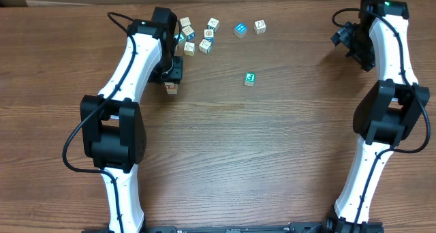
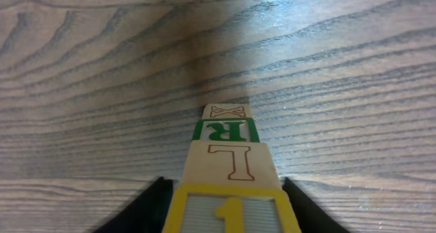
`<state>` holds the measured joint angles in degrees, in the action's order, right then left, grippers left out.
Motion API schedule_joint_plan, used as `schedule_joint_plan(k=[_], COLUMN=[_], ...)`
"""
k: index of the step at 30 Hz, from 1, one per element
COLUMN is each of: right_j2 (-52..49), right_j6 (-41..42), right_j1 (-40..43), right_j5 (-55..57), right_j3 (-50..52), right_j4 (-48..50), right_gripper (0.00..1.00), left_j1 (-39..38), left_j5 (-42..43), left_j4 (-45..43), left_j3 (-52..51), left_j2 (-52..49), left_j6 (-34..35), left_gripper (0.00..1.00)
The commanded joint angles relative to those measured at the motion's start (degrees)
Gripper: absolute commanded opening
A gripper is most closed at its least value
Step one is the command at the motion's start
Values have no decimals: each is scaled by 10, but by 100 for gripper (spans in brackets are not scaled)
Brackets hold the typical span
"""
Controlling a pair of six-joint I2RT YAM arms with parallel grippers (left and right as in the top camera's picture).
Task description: Form a tower
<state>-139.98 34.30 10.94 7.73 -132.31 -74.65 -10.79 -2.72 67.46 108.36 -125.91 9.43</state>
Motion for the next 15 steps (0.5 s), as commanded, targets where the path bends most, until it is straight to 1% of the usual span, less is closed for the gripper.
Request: schedule_joint_plan(k=[1,3,5,10,15], right_j2=[28,28,28,28,28], right_j6=[0,0,0,0,0], right_j1=[2,2,2,2,2], right_j5=[2,2,2,2,2], right_j3=[-5,-5,-5,-5,-5], right_j4=[1,1,1,1,1], right_gripper=[100,100,100,100,100], left_j1=[-1,-1,-1,2,15], left_j5=[-7,-6,-5,-4,-4], left_j4=[0,-1,-3,-3,9], left_j3=[-3,-3,-2,39,128], left_j2=[6,6,6,6,6], left_j6=[-5,-4,-4,-2,13], left_gripper=[66,88,100,100,100])
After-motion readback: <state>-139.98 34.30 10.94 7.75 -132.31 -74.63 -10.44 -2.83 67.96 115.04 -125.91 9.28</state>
